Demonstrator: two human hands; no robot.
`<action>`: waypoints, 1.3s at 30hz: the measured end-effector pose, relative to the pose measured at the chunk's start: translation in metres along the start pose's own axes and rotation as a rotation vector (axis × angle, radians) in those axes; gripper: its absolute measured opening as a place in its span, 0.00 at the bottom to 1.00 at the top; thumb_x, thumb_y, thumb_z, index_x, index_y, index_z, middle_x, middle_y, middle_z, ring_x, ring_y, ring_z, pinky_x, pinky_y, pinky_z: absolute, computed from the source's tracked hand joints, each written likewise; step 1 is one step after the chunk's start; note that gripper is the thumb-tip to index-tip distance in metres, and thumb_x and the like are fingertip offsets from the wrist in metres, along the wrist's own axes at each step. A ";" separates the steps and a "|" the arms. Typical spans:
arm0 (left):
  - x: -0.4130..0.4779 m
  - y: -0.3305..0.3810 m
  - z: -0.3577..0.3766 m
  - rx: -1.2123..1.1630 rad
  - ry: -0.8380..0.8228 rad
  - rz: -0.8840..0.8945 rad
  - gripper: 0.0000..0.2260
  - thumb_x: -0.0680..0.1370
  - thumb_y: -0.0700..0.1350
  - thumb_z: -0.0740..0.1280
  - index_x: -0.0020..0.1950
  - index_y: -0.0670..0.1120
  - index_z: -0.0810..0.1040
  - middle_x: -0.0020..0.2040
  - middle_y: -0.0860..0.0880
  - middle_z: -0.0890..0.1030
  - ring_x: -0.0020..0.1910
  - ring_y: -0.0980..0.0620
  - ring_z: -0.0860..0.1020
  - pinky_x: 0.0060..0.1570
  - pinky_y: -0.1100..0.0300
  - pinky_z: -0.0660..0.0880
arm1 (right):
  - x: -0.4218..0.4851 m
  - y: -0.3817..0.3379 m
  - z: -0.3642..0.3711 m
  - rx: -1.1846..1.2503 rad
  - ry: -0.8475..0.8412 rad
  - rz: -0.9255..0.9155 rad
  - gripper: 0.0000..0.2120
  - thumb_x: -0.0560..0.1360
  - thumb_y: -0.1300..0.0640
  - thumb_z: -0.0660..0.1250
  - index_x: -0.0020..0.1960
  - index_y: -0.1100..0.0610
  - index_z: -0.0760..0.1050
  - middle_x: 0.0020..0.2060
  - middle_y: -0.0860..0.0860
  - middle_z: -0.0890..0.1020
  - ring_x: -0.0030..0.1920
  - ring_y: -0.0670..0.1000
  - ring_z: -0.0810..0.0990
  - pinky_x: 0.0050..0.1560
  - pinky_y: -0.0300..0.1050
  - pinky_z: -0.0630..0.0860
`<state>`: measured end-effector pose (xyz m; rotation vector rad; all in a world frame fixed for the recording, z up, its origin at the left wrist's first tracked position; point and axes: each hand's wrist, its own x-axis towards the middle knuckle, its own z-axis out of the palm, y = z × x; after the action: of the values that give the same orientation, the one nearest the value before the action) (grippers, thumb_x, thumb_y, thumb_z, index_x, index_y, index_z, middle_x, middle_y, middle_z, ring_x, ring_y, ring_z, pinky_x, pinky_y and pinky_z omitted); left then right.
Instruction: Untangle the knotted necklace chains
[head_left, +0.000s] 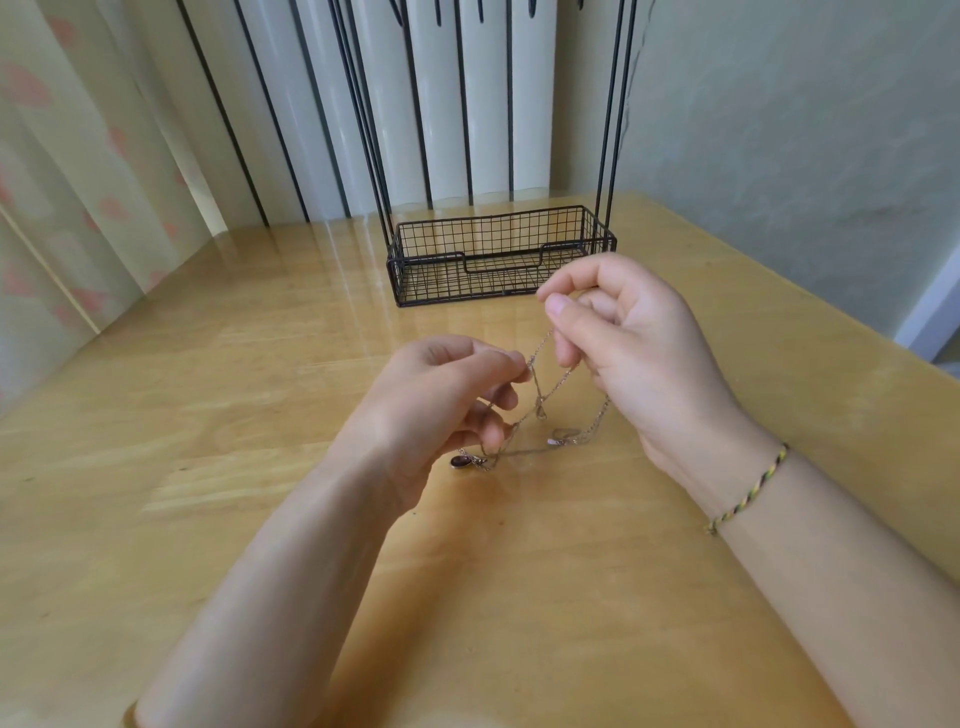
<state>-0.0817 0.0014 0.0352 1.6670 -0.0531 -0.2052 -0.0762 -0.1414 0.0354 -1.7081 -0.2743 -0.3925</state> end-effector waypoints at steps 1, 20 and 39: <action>0.000 0.000 0.000 0.003 -0.005 -0.001 0.05 0.76 0.41 0.67 0.41 0.42 0.80 0.30 0.50 0.76 0.21 0.53 0.70 0.56 0.44 0.75 | 0.000 0.001 0.000 0.001 0.009 0.000 0.04 0.78 0.65 0.62 0.48 0.58 0.75 0.27 0.51 0.74 0.23 0.40 0.69 0.27 0.27 0.64; -0.001 0.000 -0.003 -0.022 -0.041 0.099 0.06 0.76 0.41 0.68 0.40 0.43 0.81 0.29 0.50 0.74 0.20 0.54 0.65 0.41 0.57 0.75 | 0.002 0.003 0.000 0.174 -0.001 0.100 0.07 0.78 0.64 0.61 0.48 0.55 0.76 0.26 0.48 0.73 0.33 0.46 0.76 0.43 0.42 0.77; -0.001 -0.001 -0.001 0.512 0.185 0.362 0.06 0.81 0.46 0.61 0.45 0.46 0.72 0.30 0.55 0.82 0.34 0.41 0.78 0.39 0.46 0.78 | 0.005 0.003 -0.006 0.172 -0.004 0.233 0.13 0.69 0.71 0.63 0.43 0.54 0.77 0.25 0.44 0.73 0.33 0.47 0.71 0.42 0.41 0.71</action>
<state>-0.0820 0.0028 0.0349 2.1408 -0.2845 0.2600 -0.0708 -0.1476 0.0355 -1.5506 -0.1060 -0.1878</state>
